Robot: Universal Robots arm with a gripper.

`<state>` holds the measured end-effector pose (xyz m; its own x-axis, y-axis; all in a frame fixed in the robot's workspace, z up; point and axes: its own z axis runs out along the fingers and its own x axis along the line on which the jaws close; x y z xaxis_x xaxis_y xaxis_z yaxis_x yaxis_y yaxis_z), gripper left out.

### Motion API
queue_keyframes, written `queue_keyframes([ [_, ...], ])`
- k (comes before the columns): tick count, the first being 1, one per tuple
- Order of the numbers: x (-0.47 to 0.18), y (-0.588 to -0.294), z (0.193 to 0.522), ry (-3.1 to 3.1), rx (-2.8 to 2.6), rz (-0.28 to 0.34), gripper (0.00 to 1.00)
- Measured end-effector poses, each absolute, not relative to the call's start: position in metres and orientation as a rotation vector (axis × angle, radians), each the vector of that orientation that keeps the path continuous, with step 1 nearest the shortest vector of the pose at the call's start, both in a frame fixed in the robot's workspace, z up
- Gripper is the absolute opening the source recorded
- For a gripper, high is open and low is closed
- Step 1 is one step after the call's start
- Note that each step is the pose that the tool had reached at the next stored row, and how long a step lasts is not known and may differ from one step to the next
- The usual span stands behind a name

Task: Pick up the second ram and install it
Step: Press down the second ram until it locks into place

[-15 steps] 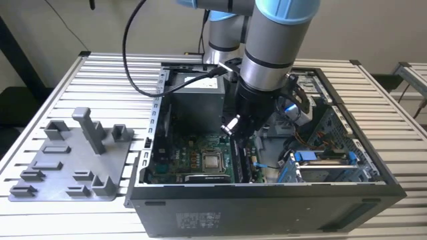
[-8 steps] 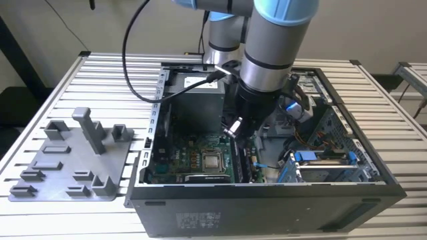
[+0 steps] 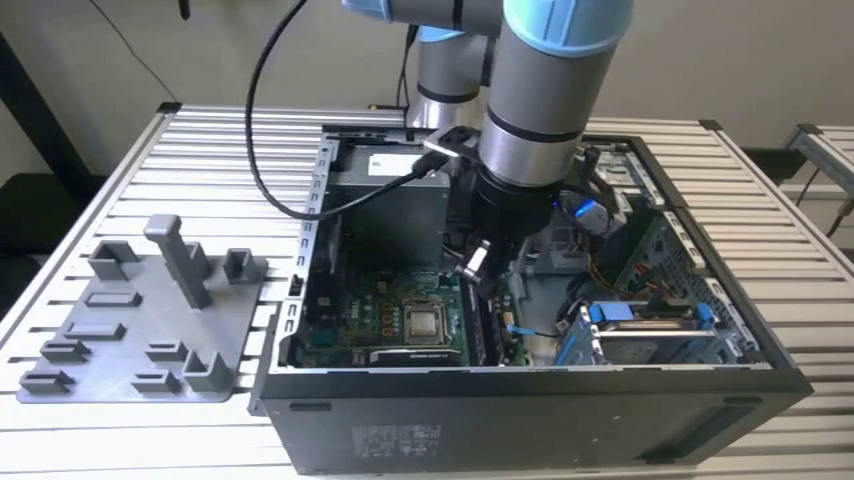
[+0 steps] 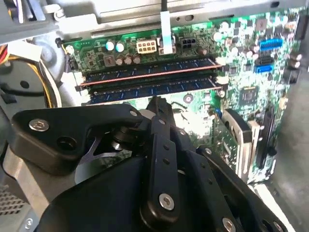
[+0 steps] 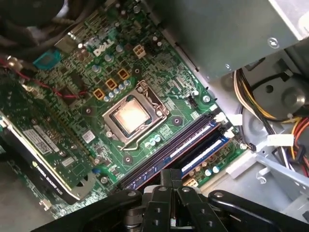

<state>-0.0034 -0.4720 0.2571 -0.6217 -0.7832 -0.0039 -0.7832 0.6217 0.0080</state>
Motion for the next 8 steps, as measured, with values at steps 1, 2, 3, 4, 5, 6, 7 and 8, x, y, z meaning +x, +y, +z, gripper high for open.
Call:
queue_keyframes([
  [1, -0.0034, -0.472, 0.2562, 2.815, -1.392, 0.016, 0.11],
  [2, -0.0034, -0.472, 0.2554, 2.802, -1.417, 0.017, 0.11],
  [3, -0.0034, -0.472, 0.2546, 2.788, -1.442, 0.018, 0.11],
  [4, -0.0035, -0.472, 0.2538, 2.775, -1.468, 0.019, 0.11],
  [5, -0.0035, -0.472, 0.253, 2.761, -1.492, 0.021, 0.11],
  [6, -0.0034, -0.472, 0.2522, 2.747, -1.516, 0.022, 0.11],
  [7, -0.0034, -0.472, 0.2513, 2.732, -1.541, 0.023, 0.11],
  [8, -0.0034, -0.472, 0.2505, 2.718, -1.565, 0.025, 0.11],
])
